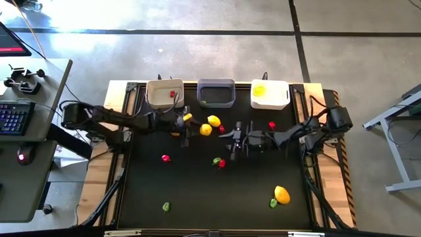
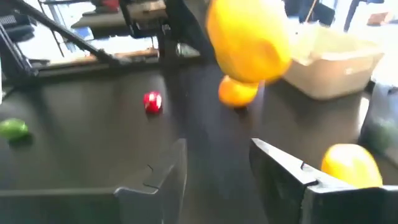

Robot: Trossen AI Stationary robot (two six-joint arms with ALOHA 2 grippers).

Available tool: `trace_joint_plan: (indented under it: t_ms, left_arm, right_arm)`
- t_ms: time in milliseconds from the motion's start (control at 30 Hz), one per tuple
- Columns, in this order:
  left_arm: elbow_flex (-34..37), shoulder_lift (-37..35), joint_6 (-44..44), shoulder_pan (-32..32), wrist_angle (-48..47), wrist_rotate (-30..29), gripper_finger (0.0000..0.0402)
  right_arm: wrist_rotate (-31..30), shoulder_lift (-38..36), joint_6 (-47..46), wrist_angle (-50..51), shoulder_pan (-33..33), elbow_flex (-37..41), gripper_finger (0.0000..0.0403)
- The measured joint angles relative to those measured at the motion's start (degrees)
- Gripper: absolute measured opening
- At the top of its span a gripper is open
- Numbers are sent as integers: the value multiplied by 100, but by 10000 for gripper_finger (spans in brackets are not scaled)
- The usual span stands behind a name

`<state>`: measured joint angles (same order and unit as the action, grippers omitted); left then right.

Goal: Sort produce into baskets
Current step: Put the lemon into the white bin

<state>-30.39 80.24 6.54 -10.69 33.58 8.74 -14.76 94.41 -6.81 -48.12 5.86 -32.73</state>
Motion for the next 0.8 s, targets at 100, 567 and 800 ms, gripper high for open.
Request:
trace_joint_plan:
  t_ms: [100,567,800]
  left_arm:
    - [-2,98,-57,-270,133,267,153]
    - [0,520,-283,-516,567,527,153]
    - [-94,529,-345,-501,650,711,154]
  right_arm:
    - [193,0,200,108,-132,-248,165]
    - [-701,0,1614,1744,-340,-1642,277]
    - [-274,0,1737,1874,-455,-1714,286]
